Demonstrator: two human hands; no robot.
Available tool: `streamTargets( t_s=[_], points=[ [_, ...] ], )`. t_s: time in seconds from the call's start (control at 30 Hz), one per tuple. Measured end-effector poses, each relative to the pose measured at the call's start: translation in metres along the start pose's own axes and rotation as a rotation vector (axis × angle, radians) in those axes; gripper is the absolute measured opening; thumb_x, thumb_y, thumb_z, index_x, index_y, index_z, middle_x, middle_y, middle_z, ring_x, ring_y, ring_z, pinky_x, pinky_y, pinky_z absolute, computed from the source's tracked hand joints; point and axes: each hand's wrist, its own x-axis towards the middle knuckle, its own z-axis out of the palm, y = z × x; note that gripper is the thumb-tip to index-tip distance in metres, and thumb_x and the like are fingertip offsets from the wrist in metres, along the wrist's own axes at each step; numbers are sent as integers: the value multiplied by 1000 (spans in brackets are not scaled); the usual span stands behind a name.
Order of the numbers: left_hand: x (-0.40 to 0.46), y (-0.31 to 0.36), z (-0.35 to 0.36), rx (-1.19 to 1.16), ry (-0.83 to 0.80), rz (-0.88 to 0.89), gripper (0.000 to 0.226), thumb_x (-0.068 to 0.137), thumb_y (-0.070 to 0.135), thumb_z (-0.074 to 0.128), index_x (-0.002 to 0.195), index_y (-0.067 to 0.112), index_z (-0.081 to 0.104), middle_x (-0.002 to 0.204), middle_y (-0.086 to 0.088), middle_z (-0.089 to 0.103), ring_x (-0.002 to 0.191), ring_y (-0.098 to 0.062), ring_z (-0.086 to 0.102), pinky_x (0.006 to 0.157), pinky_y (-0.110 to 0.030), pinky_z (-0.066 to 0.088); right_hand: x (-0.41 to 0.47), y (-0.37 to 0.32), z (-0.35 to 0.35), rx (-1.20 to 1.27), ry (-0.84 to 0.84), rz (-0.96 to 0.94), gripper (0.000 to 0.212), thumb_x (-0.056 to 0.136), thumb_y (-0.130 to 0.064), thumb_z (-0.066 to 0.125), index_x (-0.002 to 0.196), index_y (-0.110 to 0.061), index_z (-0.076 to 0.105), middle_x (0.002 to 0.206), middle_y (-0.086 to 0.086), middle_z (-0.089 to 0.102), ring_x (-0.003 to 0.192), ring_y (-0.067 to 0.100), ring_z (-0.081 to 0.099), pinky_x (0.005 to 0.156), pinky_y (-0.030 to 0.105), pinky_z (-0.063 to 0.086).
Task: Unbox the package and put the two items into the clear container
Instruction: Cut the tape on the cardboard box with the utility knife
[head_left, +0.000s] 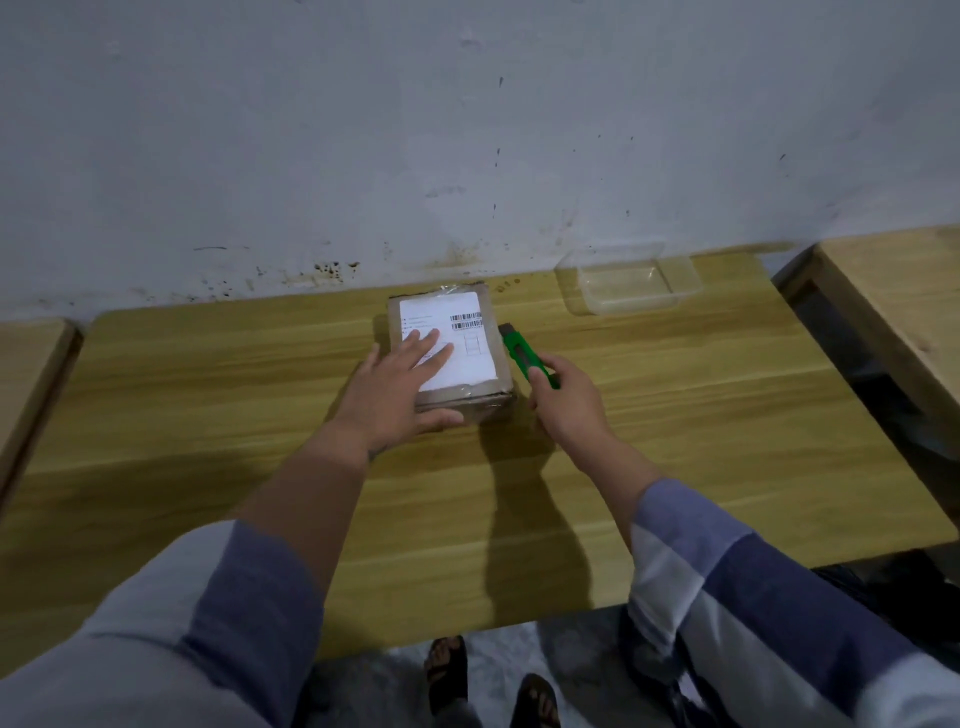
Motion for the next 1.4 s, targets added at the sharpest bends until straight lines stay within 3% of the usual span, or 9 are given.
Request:
streamTargets(
  t_s=[0.13,0.23,0.33,0.4,0.5,0.87,1.07,1.27,1.4],
  points=[
    [-11,-13,10,-12,62,-25,89,75,75,35,151,35,12,161,10,4,149,-14,0,119,-52,4,0,1,-18,-71,14,-40,26,95,-25,51,120,-25,54,92,6,72,68,15,59,53,26,42],
    [-12,-10,14,-68,95,-31,86,78,71,41,151,34,15,160,10,7,149,-15,1,118,-50,8,-2,0,-25,-138,-62,-94,18,93,-21,53,108,-30,54,93,2,73,62,12,56,52,26,41],
    [-13,-10,17,-91,106,-33,84,81,68,46,151,34,15,160,11,6,149,-14,1,118,-48,9,-5,-7,-20,-387,-134,-230,17,93,-24,52,101,-39,52,99,0,72,81,23,62,73,36,48],
    [-13,-12,17,-74,104,-30,84,80,70,43,151,34,14,160,12,5,148,-12,0,119,-48,9,-10,-14,-13,-619,-113,-343,21,94,-25,49,110,-38,55,106,-2,70,100,26,58,88,40,40],
    [-14,-16,15,-52,88,-9,88,77,74,37,151,32,14,160,13,5,148,-10,-2,119,-47,9,-16,-21,-3,-806,-64,-512,30,96,-25,45,121,-38,55,117,-6,67,110,24,51,88,39,33],
    [-11,-16,14,-38,58,-20,87,81,69,45,152,31,11,160,14,3,148,-10,-3,118,-49,11,-19,-30,7,-928,-31,-744,30,96,-24,44,120,-34,58,109,-4,69,101,27,52,79,37,30],
    [-11,-13,10,-35,26,-37,84,84,61,51,152,33,9,160,14,0,148,-11,-6,119,-53,11,-19,-36,8,-1028,7,-906,33,87,-14,54,115,-27,62,92,1,70,92,27,53,72,35,24],
    [-12,-8,9,18,-2,-60,84,85,65,45,152,32,7,161,12,-2,149,-14,-6,118,-55,10,-12,-27,-28,-1095,46,-873,45,83,-5,51,118,-31,62,89,0,69,93,28,52,76,37,29],
    [-13,-3,7,50,-16,-76,82,87,64,42,152,31,4,161,10,-4,149,-15,-7,118,-56,8,-6,-5,-48,-1065,134,-824,32,87,-11,58,111,-31,67,84,-3,71,84,27,55,70,34,25]
  ],
)
